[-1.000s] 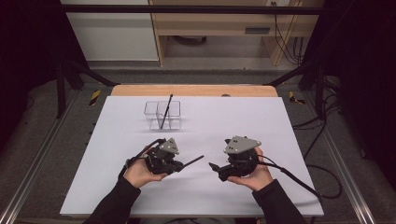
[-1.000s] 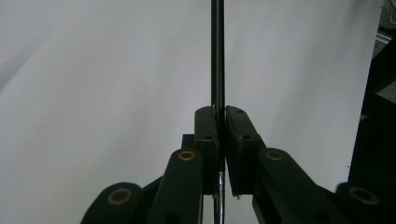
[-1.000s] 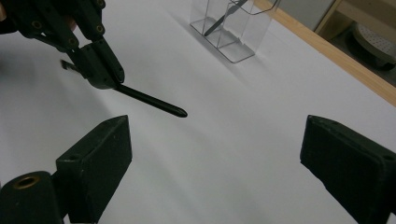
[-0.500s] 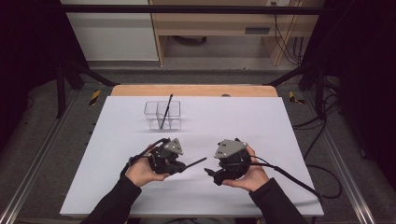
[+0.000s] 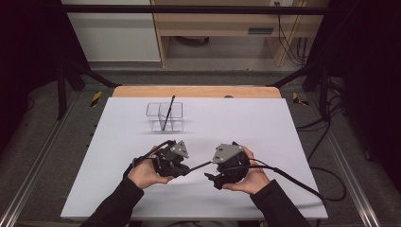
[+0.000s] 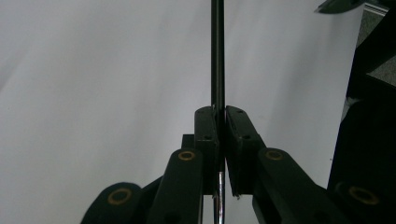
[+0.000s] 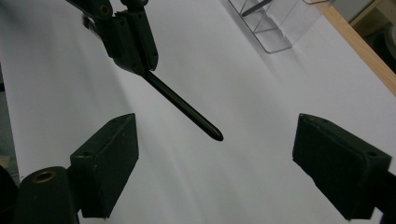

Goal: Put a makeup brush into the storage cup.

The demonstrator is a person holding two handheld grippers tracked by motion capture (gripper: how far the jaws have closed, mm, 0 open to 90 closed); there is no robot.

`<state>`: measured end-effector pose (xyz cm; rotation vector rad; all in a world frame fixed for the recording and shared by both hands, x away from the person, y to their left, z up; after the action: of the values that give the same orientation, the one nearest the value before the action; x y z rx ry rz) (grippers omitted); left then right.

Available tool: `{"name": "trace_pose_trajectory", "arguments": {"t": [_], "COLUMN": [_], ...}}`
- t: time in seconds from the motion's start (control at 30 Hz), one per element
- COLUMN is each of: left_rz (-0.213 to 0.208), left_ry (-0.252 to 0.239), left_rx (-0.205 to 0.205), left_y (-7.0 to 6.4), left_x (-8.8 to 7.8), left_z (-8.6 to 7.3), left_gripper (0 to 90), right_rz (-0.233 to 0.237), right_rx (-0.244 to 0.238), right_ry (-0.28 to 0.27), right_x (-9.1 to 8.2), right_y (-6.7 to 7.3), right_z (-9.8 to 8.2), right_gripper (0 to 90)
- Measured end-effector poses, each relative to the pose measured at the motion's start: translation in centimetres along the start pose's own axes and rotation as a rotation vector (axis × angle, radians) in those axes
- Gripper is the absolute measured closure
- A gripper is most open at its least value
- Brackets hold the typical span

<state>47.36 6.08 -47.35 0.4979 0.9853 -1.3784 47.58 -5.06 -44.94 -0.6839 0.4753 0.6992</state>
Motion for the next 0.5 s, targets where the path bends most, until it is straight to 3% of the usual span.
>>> {"name": "trace_pose_trajectory", "arguments": {"t": [0.5], "left_rz": [-0.034], "left_ry": [-0.003], "left_rx": [-0.008], "left_y": [-0.4], "left_x": [0.1], "left_z": [0.3], "left_gripper": [83.9], "right_rz": [0.039], "right_rx": [-0.096], "right_ry": [0.022], "right_x": [0.5], "right_y": [1.3], "right_z": [-0.1], "right_gripper": [24.0]}}
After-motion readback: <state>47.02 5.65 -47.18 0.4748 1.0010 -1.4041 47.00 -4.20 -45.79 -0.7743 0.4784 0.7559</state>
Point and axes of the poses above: each handheld gripper's, and its own axes: x roughly forward along the jaws, z roughly out of its top, y roughly to its left, the point moved 10 cm from there along x, roughly forward along the jaws, and after that the axes turned 14 degrees about -z, right-handed, at the moved point
